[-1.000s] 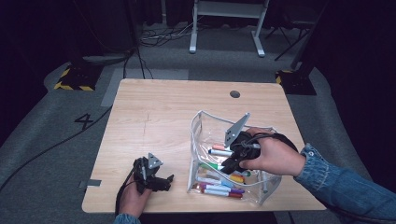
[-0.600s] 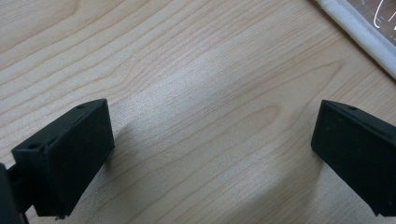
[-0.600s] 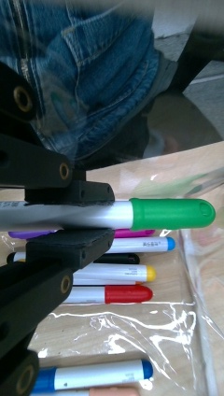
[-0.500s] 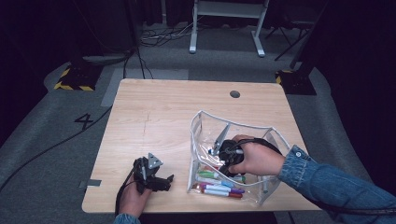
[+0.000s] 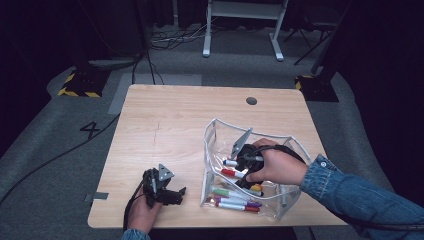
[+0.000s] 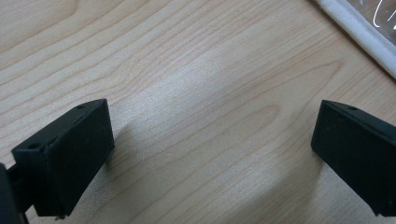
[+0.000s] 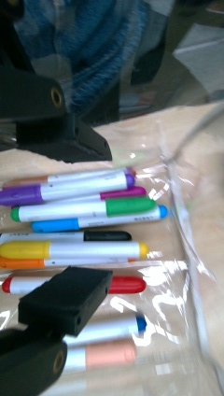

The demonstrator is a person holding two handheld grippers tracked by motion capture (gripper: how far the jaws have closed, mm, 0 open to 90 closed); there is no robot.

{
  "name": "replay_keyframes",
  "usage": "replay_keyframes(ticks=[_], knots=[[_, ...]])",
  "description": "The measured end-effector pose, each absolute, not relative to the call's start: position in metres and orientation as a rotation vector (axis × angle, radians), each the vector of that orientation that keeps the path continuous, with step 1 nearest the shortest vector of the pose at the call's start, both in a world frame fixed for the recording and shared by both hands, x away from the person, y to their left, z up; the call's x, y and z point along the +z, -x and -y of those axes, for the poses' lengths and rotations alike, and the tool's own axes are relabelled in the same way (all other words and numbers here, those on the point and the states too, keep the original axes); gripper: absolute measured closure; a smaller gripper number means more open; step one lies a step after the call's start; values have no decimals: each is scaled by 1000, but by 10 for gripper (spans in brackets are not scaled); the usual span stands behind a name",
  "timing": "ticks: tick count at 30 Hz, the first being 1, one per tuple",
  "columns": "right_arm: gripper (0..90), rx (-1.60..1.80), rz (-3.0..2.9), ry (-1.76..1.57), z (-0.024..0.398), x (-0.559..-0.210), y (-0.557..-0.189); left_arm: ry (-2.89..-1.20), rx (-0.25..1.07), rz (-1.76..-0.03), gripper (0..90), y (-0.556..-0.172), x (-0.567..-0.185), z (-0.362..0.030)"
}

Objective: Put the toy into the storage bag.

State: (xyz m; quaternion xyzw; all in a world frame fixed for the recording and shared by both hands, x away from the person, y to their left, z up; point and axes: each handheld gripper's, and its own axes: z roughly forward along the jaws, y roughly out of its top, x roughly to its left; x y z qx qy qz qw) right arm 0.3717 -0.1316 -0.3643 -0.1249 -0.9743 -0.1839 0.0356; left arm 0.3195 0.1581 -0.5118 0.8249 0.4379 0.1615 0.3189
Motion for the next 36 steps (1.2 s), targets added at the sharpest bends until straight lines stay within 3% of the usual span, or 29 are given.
replay_keyframes(ticks=[20,28,36], knots=[[288,-914,3085,588,207,-303,-374,-2173,425,-1150,0,-320,-512,-158],[313,-1136,3044,842,260,-268,-381,-2174,425,-1149,0,-320,-512,-158],[351,-1183,3002,1101,314,-267,-392,-2174,425,-1149,0,-320,-512,-158]])
